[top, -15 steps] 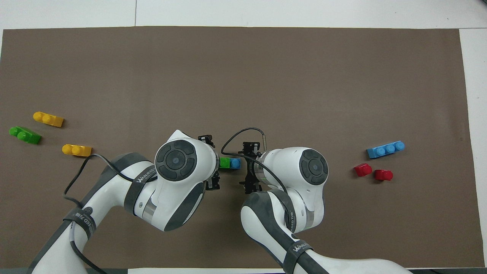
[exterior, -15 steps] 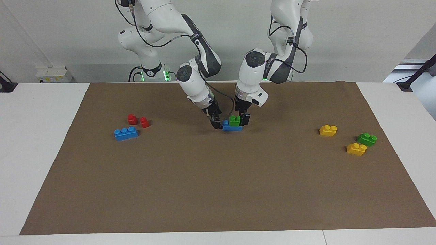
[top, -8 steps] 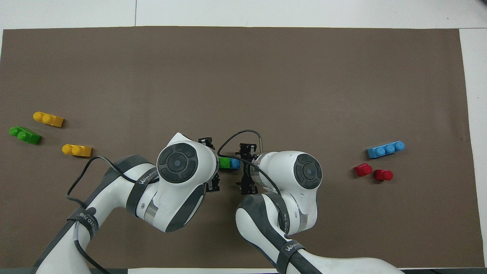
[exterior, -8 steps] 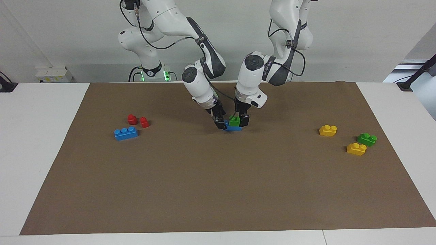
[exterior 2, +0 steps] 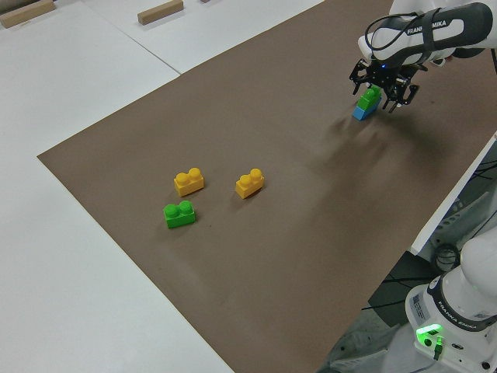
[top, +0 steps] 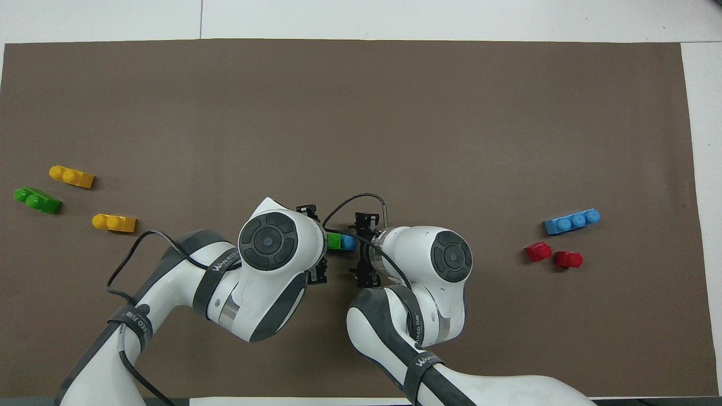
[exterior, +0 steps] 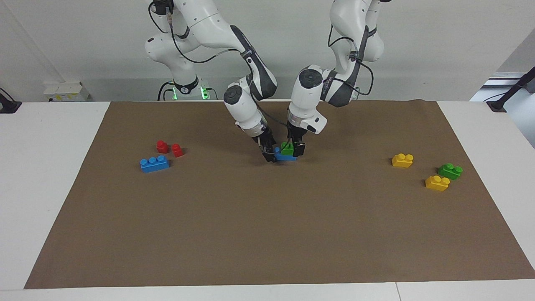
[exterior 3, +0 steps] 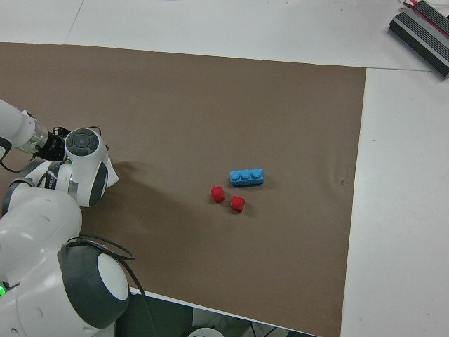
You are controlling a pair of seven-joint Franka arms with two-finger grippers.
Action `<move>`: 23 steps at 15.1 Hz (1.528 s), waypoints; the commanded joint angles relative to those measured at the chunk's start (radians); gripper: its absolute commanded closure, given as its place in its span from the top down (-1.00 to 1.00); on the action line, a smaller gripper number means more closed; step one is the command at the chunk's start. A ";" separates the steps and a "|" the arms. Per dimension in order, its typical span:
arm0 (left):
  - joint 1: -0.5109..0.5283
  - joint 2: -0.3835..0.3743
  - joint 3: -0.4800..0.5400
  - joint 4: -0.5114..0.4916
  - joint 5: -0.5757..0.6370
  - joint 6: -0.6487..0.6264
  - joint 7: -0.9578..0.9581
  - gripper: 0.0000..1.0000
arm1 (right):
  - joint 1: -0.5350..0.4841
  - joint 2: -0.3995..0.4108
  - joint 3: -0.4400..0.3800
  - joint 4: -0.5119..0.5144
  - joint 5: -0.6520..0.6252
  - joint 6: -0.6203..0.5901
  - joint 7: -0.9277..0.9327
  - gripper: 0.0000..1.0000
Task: Remove green block with left arm and hold with right
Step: 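Close the left gripper on green while the right gripper grips blue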
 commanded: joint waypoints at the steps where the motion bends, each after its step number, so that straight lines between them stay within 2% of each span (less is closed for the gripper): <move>1: -0.026 -0.005 0.019 -0.016 0.003 0.016 -0.017 1.00 | 0.000 0.007 0.003 0.004 0.033 0.018 -0.038 0.77; 3: -0.026 -0.006 0.019 -0.016 0.003 0.016 -0.017 1.00 | 0.001 0.007 0.003 0.004 0.033 0.018 -0.037 0.59; 8: -0.026 -0.006 0.019 -0.016 0.003 0.011 -0.016 1.00 | 0.001 0.007 0.003 0.004 0.035 0.018 -0.034 -0.28; 10: -0.026 -0.006 0.019 -0.016 0.007 0.006 -0.016 1.00 | 0.001 0.007 0.004 0.004 0.048 0.018 -0.031 -1.00; 18: -0.033 -0.018 0.019 -0.013 0.019 -0.043 -0.002 0.97 | 0.021 0.005 0.003 -0.001 0.068 0.020 -0.038 -1.00; 23: -0.033 -0.028 0.019 -0.013 0.022 -0.078 0.033 0.76 | 0.020 0.004 0.003 -0.002 0.068 0.020 -0.038 -1.00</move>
